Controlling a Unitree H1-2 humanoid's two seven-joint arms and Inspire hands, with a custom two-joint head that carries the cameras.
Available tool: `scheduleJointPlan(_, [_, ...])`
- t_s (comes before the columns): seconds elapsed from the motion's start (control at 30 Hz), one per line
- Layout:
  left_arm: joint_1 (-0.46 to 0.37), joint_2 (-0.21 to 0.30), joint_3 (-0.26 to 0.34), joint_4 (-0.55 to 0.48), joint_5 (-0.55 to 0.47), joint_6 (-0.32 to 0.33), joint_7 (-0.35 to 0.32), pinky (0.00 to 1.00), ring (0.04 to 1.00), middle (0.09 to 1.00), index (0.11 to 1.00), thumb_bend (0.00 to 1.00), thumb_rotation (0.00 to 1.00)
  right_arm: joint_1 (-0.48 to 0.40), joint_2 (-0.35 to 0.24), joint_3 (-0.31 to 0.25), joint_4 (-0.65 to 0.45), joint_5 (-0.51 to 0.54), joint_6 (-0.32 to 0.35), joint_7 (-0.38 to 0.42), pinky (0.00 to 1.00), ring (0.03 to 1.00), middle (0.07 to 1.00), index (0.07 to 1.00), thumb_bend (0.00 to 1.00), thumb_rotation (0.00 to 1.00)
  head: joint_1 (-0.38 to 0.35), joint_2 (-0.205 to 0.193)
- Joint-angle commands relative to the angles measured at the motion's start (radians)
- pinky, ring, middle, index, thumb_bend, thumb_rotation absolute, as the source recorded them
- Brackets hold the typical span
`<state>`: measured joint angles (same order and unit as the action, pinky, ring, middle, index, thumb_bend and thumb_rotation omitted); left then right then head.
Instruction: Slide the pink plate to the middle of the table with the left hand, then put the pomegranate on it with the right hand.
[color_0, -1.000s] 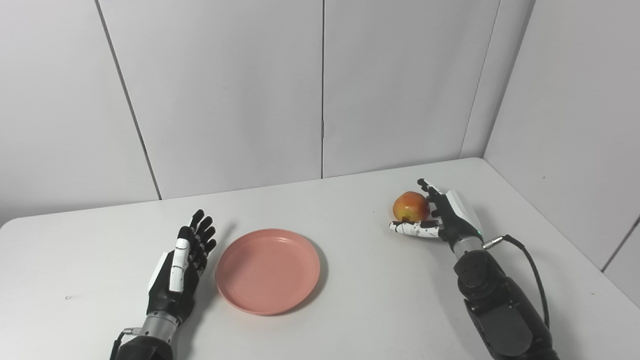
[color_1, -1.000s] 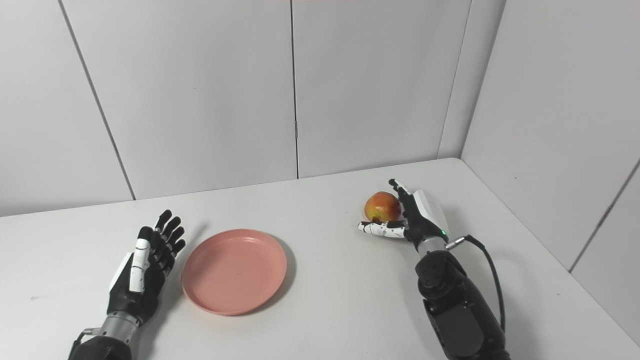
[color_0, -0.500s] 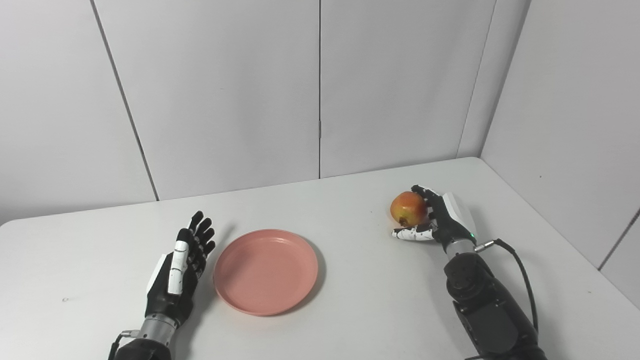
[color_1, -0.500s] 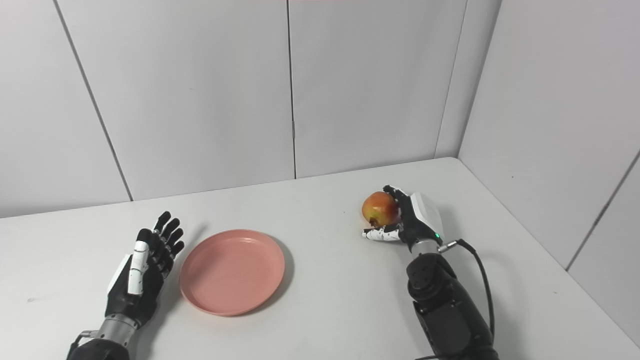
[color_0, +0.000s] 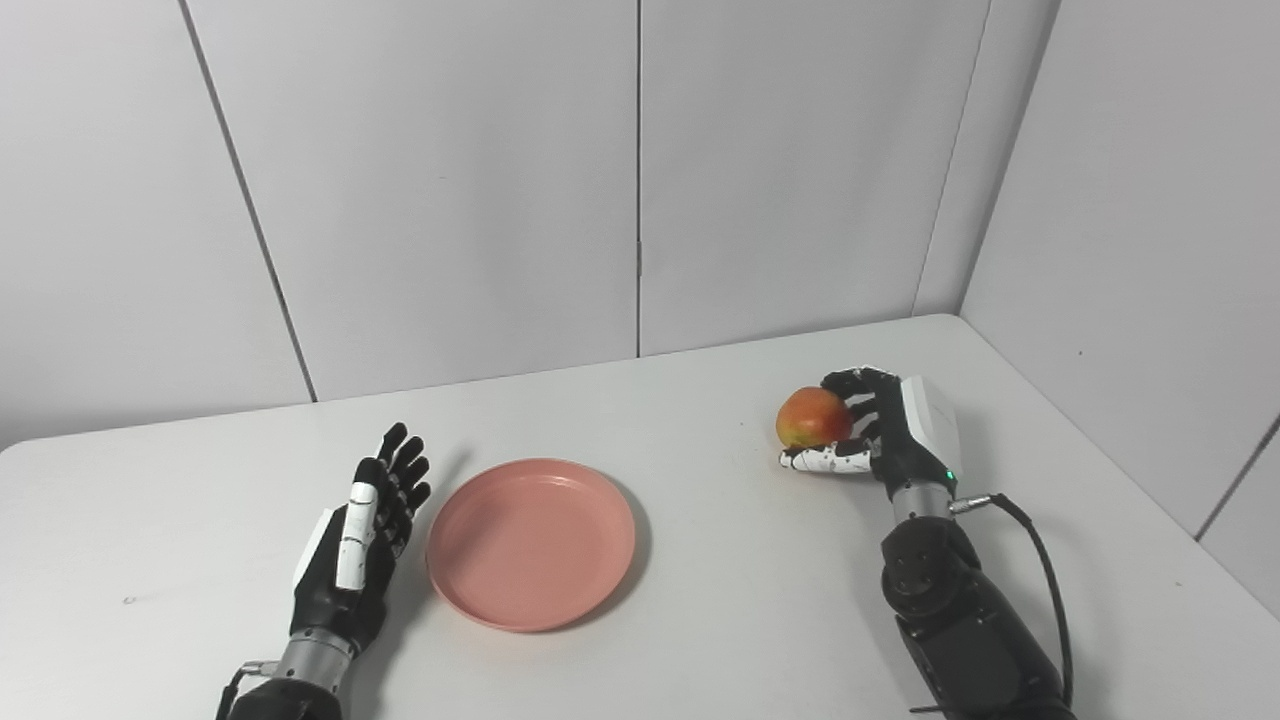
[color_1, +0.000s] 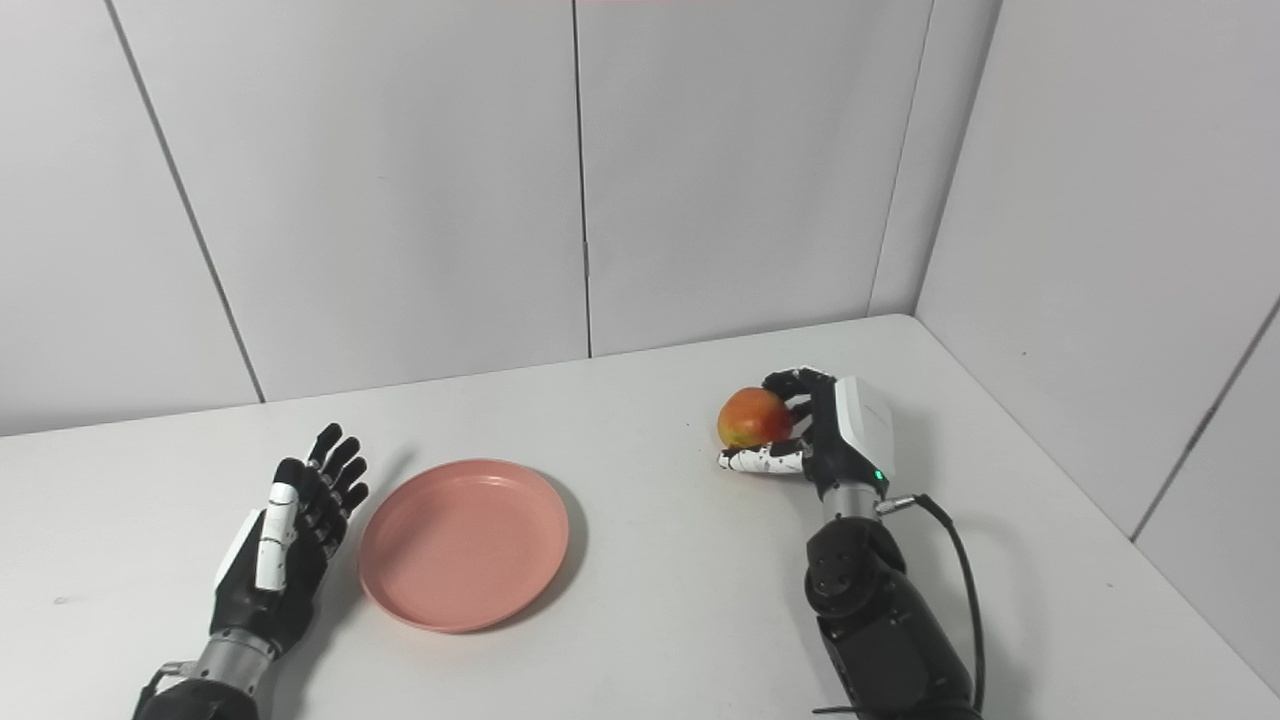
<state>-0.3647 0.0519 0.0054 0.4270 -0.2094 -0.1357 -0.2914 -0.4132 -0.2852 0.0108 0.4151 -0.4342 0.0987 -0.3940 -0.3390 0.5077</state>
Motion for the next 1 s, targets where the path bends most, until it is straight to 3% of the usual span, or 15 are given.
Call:
scheduleJointPlan(0.0, [0.028,-0.003,-0.005,0.017,0.005,-0.03,-0.007,1.0,1.0,1.0,1.0,0.63,1.0,-0.044,-0.014,-0.009,-0.017,-0.013,-0.065,-0.036,0.38,0.475,0.468,0.511,0.52,0.0,0.002,0.001])
scheduleJointPlan(0.3, [0.029,-0.011,-0.003,0.024,0.008,-0.04,0.001,0.99,1.0,1.0,1.0,0.65,1.0,-0.043,-0.008,-0.011,-0.03,-0.007,-0.105,-0.056,0.4,0.483,0.469,0.515,0.52,0.0,0.015,0.005])
scheduleJointPlan(0.5, [0.029,-0.021,-0.002,0.026,0.027,-0.048,0.022,0.97,0.996,1.0,1.0,0.66,1.0,-0.029,0.012,-0.007,-0.132,0.016,-0.105,-0.02,0.41,0.479,0.464,0.522,0.52,0.0,0.032,0.009])
scheduleJointPlan(0.97, [0.044,-0.048,-0.004,-0.003,0.049,-0.036,0.066,0.94,0.973,0.984,0.977,0.65,0.99,0.019,0.077,0.085,-0.326,-0.023,-0.122,0.056,0.37,0.446,0.449,0.531,0.52,0.0,0.067,0.023])
